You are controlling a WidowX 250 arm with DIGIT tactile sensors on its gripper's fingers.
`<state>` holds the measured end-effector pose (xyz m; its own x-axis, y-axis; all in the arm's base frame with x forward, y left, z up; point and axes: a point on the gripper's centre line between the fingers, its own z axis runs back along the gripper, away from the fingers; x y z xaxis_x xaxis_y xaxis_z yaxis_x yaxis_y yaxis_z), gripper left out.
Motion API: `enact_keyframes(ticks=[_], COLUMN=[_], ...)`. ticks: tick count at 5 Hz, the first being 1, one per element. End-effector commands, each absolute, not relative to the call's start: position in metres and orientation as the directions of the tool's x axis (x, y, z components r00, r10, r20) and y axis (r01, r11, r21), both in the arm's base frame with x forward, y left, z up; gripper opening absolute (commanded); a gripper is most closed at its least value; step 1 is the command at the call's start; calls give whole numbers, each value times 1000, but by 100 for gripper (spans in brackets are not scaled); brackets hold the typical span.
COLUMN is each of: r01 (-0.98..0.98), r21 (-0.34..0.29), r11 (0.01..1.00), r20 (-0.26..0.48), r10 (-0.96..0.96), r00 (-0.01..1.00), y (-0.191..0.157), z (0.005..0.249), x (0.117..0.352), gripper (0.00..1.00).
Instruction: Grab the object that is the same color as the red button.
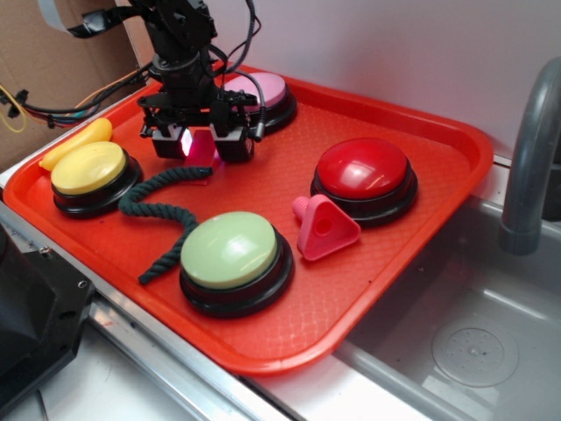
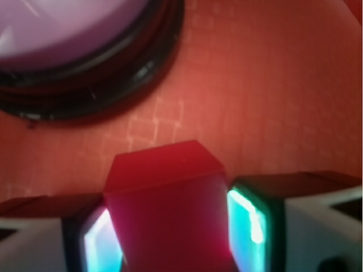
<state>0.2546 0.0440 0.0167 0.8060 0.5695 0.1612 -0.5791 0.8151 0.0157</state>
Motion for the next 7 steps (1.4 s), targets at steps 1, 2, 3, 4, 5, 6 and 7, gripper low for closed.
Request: enact_keyframes(ticks=[1, 2, 3, 4, 5, 6, 7], r01=[-516, -439, -340, -257, -178, -118, -103], r21=[75, 62, 14, -10, -23, -50, -29], r11=[854, 896, 940, 966, 984, 992, 994], r20=[183, 187, 194, 168, 139, 106, 89], r10=[497, 422, 331, 255, 180, 123, 105], r00=[848, 887, 924, 952, 974, 987, 990], y=[41, 26, 8, -9, -17, -16, -14], z=[48, 82, 118, 143, 162, 169, 168], x=[256, 257, 254, 250, 239, 232, 231], gripper=[0, 0, 0, 0, 0, 0, 0])
